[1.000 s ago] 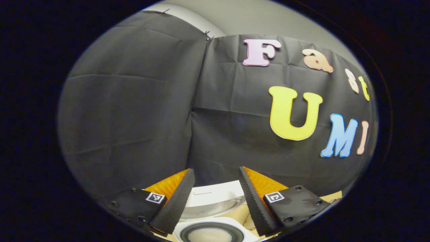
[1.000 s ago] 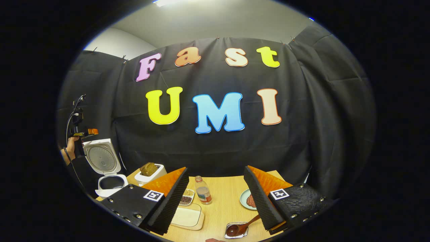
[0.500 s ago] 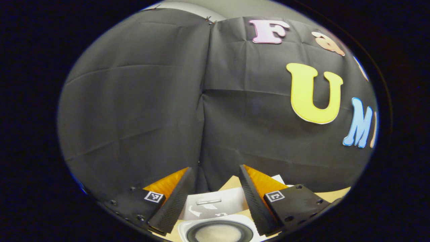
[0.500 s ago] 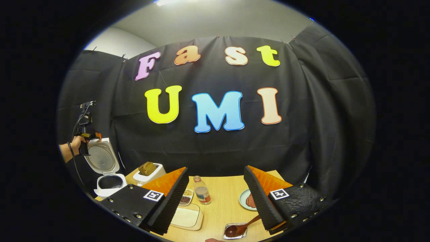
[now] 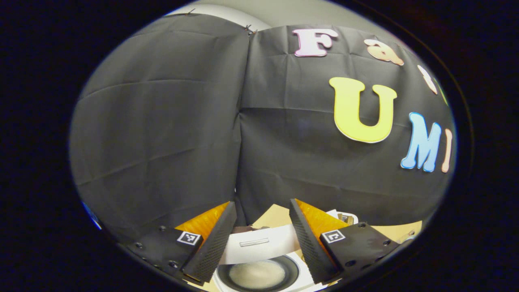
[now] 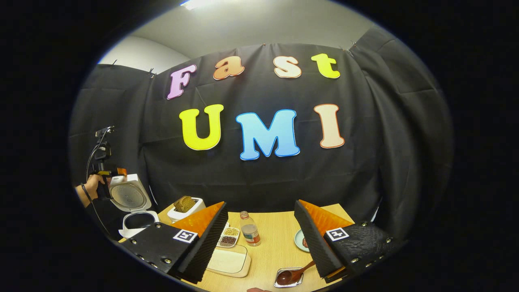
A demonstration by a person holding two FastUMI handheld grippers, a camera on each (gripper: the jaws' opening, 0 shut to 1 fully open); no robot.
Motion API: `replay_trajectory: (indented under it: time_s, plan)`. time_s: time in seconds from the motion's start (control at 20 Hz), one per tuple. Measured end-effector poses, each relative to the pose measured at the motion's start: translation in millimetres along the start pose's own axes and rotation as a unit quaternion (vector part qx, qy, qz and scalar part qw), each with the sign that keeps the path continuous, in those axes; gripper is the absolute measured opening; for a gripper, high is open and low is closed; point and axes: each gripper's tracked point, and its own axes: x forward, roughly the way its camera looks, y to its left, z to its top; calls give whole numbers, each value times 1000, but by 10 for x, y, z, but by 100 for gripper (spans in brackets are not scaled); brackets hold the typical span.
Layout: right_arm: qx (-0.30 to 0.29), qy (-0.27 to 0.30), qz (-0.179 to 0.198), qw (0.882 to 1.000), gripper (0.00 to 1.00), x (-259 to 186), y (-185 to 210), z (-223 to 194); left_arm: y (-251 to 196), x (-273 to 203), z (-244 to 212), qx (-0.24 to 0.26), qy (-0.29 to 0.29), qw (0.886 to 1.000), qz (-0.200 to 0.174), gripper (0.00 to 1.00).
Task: Close the left gripper, press the button to open the rice cooker; take a wooden spoon from the chopstick holder with the right hand, scoop a spoonful of rice and pour it into the rice cooker, then put the wooden spoon back into the chopstick holder.
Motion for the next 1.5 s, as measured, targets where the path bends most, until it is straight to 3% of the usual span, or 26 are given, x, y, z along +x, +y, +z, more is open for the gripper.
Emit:
replay_trajectory:
  time_s: [0.15, 0.4, 0.45, 0.5, 0.55, 0.65, 1.05, 1.3, 1.4, 1.5]
  plan:
    - [-2, 1, -3, 1000, 99, -43, -45, -2, -65, -185, -168, 9, -9, 1000, -2, 92]
    - [-3, 1, -13, 1000, 99, -95, -183, 25, -175, -321, -964, 5, 56, 998, -14, 89]
    - [-3, 1, -15, 1000, 99, -108, -204, 38, -214, -358, -1047, 10, 57, 998, -16, 100]
    - [-4, 1, -16, 1000, 99, -118, -223, 35, -244, -392, -1123, 17, 58, 998, -19, 89]
    - [-4, 1, -17, 1000, 99, -125, -226, 49, -289, -435, -1208, 20, 62, 998, -24, 95]
    - [-4, 3, -15, 1000, 99, -122, -208, 52, -315, -481, -1375, 19, 71, 997, -26, 93]
    - [-22, 3, 2, 1000, 99, -156, -31, 55, -331, -542, -1539, 3, 80, 996, -32, 89]
    - [-25, 2, 1, 1000, 99, -231, -16, 48, -344, -608, -1758, 19, 94, 995, -37, 89]
    - [-27, 3, -4, 1000, 99, -276, -43, 39, -349, -597, -1802, 18, 97, 994, -37, 96]
    - [-25, 6, -8, 1000, 99, -293, -75, 11, -348, -598, -1848, 21, 104, 994, -38, 89]
